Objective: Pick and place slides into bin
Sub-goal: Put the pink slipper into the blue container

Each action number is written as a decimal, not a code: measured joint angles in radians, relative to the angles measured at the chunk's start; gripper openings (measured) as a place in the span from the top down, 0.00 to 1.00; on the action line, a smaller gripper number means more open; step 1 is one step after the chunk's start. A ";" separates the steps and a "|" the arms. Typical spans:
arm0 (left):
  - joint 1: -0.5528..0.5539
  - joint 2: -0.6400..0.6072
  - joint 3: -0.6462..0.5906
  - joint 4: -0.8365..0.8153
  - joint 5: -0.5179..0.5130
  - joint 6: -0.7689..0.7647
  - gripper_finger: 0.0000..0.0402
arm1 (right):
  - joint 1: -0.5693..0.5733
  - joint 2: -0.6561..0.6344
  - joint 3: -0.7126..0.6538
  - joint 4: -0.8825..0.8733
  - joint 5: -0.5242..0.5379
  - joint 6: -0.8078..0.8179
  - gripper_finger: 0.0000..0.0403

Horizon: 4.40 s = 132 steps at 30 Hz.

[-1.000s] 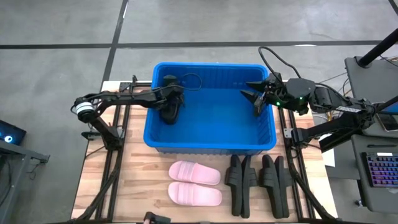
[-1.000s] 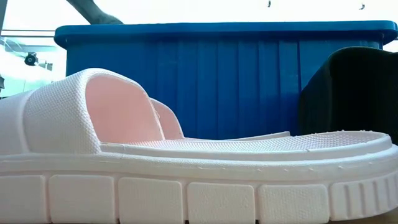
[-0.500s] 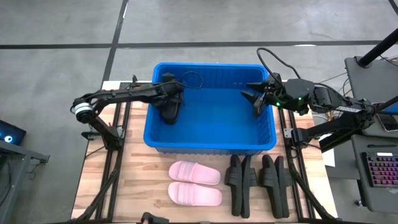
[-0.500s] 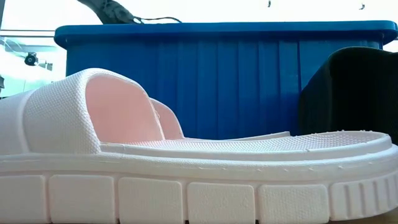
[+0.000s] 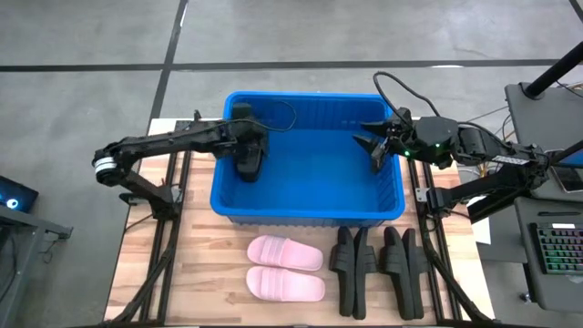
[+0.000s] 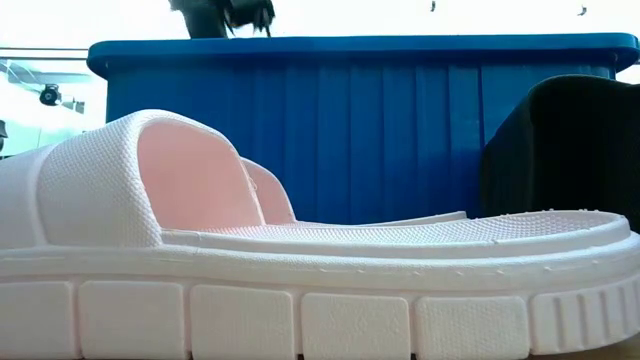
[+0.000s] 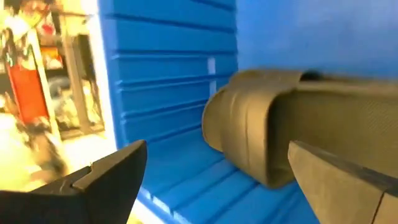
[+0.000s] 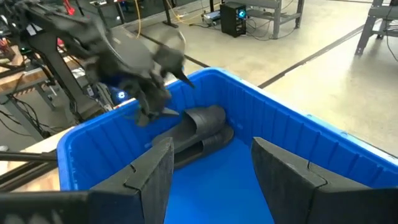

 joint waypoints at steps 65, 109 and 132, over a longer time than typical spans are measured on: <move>-0.834 0.760 0.658 -0.436 0.722 -2.527 0.07 | -0.061 0.001 -0.021 0.065 0.378 -0.344 0.49; -0.841 0.441 0.661 -0.259 0.810 -2.021 0.99 | -0.061 0.001 -0.027 0.054 0.353 -0.299 0.49; -0.452 0.117 0.656 -0.082 0.003 -0.731 1.00 | -0.061 0.000 -0.027 0.036 0.357 -0.269 0.49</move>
